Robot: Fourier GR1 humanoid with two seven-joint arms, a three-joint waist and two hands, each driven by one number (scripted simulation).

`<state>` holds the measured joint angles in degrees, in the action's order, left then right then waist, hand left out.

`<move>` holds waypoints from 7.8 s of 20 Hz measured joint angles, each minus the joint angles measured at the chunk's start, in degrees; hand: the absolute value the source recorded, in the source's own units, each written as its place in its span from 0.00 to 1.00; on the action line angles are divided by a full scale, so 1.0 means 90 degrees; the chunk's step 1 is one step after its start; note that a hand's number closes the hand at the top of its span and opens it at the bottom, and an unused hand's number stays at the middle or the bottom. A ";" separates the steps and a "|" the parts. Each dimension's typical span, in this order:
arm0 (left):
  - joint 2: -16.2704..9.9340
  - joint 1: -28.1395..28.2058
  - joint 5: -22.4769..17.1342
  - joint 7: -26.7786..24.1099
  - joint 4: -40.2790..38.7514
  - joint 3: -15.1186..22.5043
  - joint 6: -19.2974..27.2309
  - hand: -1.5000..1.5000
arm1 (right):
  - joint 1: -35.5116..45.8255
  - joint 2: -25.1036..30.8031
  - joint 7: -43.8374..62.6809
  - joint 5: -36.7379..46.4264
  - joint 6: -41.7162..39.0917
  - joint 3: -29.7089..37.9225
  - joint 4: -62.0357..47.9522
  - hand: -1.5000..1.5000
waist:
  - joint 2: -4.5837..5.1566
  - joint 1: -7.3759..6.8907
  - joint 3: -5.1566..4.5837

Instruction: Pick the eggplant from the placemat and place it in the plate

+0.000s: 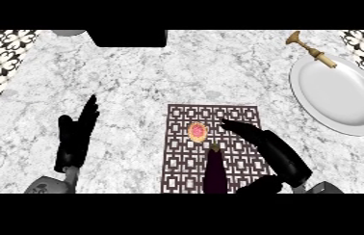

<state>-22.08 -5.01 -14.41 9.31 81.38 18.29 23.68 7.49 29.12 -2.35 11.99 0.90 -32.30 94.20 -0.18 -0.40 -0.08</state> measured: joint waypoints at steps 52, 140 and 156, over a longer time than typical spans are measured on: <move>0.1164 0.0418 0.1520 0.0280 0.0320 -0.1259 -0.1150 0.50 | 0.0978 -0.2084 0.1342 0.3338 -0.3514 0.0305 -0.1315 1.00 | -0.0048 0.0038 -0.0008; 0.1626 0.0108 0.1930 0.0482 0.0336 -0.1612 -0.1604 0.50 | 0.3722 0.1893 -0.4462 0.1360 -0.3082 0.7256 -0.9360 0.00 | 0.0143 -0.0208 0.0050; 0.1666 0.0261 0.1958 0.0310 0.0368 -0.1621 -0.1673 0.50 | 0.3339 0.1759 -0.4743 0.1421 -0.2415 0.7076 -0.9380 0.00 | 0.0157 -0.0268 0.0054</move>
<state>-7.09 -2.66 3.21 12.10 84.69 3.70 8.63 37.54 44.94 -45.04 24.77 -20.84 31.38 9.78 1.24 -2.82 0.41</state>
